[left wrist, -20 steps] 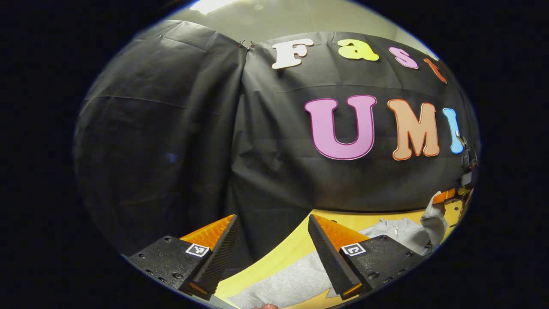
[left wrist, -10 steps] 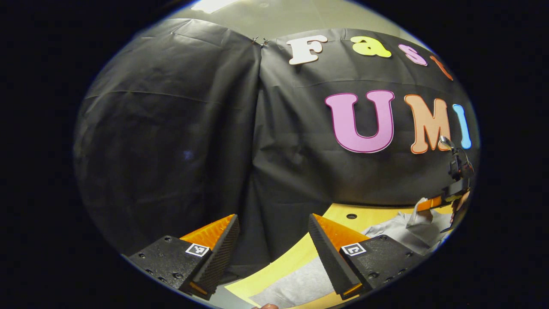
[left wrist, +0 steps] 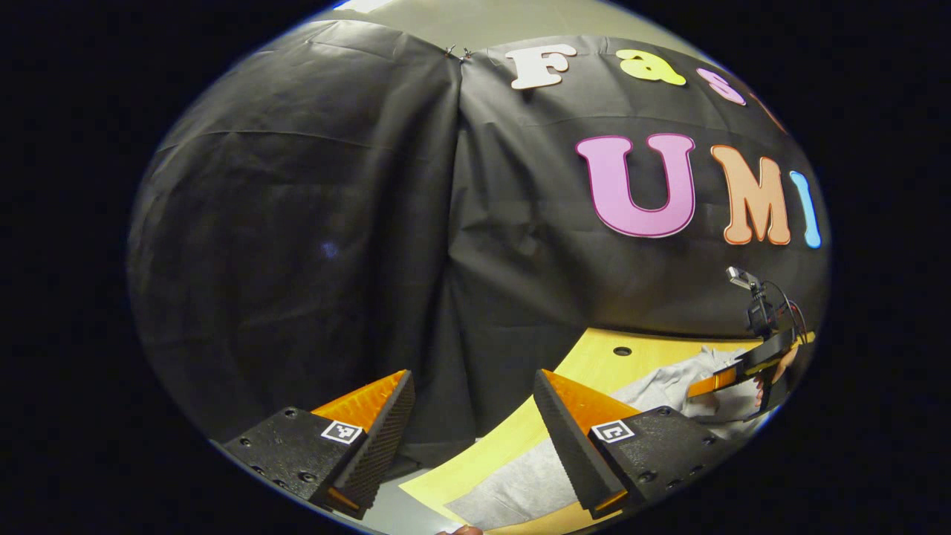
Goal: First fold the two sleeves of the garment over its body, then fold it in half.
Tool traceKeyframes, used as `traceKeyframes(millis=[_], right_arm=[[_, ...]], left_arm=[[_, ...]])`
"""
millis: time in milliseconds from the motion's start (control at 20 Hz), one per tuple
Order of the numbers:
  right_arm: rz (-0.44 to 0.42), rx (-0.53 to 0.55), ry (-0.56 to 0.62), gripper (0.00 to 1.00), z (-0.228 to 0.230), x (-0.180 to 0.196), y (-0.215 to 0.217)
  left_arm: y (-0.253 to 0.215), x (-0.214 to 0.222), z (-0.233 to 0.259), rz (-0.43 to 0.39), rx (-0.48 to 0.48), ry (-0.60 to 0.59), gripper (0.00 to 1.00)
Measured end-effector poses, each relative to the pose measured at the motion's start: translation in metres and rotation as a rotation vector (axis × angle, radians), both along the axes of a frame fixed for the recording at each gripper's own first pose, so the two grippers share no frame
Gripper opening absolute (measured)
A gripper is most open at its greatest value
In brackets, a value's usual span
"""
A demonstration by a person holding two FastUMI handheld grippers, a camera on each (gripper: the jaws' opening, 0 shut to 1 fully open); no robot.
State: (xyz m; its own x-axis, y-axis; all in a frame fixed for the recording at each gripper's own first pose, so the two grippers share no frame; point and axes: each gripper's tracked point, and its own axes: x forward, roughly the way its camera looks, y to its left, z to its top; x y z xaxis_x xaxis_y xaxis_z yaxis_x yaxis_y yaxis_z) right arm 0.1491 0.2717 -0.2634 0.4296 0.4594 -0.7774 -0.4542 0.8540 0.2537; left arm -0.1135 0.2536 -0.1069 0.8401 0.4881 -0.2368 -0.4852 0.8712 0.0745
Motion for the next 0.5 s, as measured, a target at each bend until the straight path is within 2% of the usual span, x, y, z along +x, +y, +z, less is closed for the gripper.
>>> traceKeyframes(millis=[200, 250, 350, 400, 500], right_arm=[[-0.008, 0.026, -0.126, 0.95, 0.032, 0.013, -0.010], [-0.016, 0.020, -0.146, 0.90, 0.037, 0.017, -0.017], [-0.037, 0.024, -0.174, 0.91, 0.052, 0.018, -0.030], [-0.047, 0.024, -0.184, 0.96, 0.055, 0.018, -0.040], [-0.074, 0.017, -0.204, 0.96, 0.060, 0.018, -0.063]], left_arm=[[-0.005, 0.004, -0.025, -0.017, -0.043, 0.047, 0.96], [-0.006, 0.006, -0.034, -0.028, -0.052, 0.067, 0.96], [-0.009, 0.005, -0.057, -0.048, -0.064, 0.107, 0.96], [-0.013, 0.006, -0.069, -0.064, -0.077, 0.131, 0.96], [-0.026, 0.004, -0.094, -0.105, -0.118, 0.195, 0.96]])
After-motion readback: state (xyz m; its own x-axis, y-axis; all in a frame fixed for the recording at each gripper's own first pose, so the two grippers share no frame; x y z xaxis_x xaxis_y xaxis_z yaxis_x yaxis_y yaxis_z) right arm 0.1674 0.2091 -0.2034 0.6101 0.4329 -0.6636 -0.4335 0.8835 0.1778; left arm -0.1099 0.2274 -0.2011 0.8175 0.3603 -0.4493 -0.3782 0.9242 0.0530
